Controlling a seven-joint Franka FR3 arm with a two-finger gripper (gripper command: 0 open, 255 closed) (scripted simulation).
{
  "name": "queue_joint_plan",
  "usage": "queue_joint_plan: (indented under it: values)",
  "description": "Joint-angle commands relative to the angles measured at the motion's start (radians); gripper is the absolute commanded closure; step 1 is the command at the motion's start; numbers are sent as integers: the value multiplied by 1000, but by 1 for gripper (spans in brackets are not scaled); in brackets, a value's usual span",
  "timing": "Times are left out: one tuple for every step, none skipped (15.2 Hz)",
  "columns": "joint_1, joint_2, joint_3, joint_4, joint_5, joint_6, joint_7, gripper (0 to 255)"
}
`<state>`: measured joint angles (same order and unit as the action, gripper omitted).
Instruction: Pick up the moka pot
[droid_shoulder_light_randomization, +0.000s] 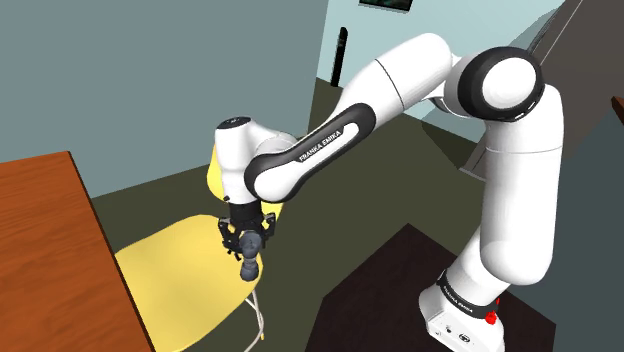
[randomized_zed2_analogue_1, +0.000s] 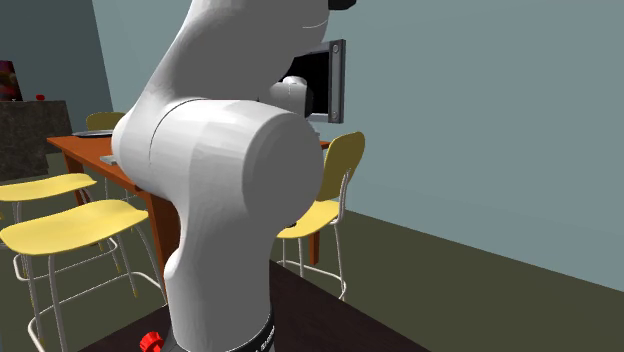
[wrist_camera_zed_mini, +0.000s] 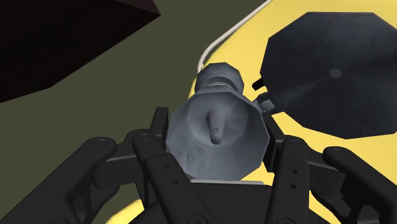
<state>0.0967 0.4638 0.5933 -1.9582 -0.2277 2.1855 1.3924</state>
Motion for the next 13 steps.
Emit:
queue_joint_plan:
  values:
    - [-5, -18, 8, 4, 12, -20, -5, 255]
    - [-8, -27, 12, 7, 18, -30, -8, 255]
    - [-11, -35, 15, 9, 24, -40, -12, 255]
    - [-14, -44, 19, 12, 30, -50, -15, 255]
    - [-16, -53, 22, 15, 36, -61, -18, 255]
    - [-19, -62, 26, 18, 41, -71, -21, 255]
    - [-21, -70, 29, 21, 47, -82, -24, 255]
    - [-24, -78, 32, 25, 53, -92, -27, 255]
    - [-26, -86, 35, 29, 58, -103, -30, 255]
    - [-28, -94, 38, 33, 64, -114, -33, 255]
    - [-31, -102, 40, 37, 69, -125, -36, 255]
    - [-31, -104, 41, 38, 70, -126, -36, 255]
    - [-31, -104, 41, 38, 70, -126, -36, 255]
